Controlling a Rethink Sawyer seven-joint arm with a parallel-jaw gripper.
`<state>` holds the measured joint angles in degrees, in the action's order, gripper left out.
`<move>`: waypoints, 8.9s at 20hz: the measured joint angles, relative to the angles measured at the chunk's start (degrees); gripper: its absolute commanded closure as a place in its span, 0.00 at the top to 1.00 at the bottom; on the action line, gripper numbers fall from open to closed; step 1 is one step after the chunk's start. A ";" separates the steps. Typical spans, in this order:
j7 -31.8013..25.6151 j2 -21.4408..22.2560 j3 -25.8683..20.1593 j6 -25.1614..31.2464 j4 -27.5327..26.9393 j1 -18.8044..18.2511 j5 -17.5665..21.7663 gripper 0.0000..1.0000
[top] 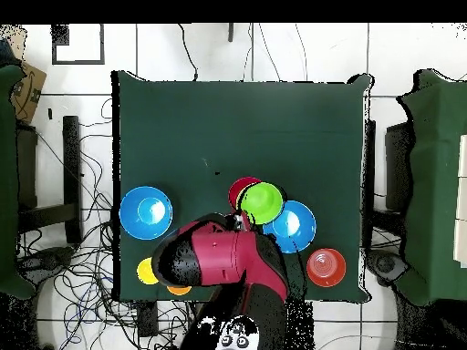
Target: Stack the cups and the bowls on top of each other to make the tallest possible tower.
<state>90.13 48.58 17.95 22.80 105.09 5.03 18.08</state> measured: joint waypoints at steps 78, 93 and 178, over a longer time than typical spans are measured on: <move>2.33 -5.78 1.03 -2.90 0.00 2.55 -0.04 0.00; 2.33 -5.78 1.04 -2.90 0.00 2.54 -0.04 0.00; 2.45 -4.49 4.96 4.87 -4.14 11.84 -2.78 1.00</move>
<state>92.58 44.08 22.91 27.67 100.95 16.87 15.30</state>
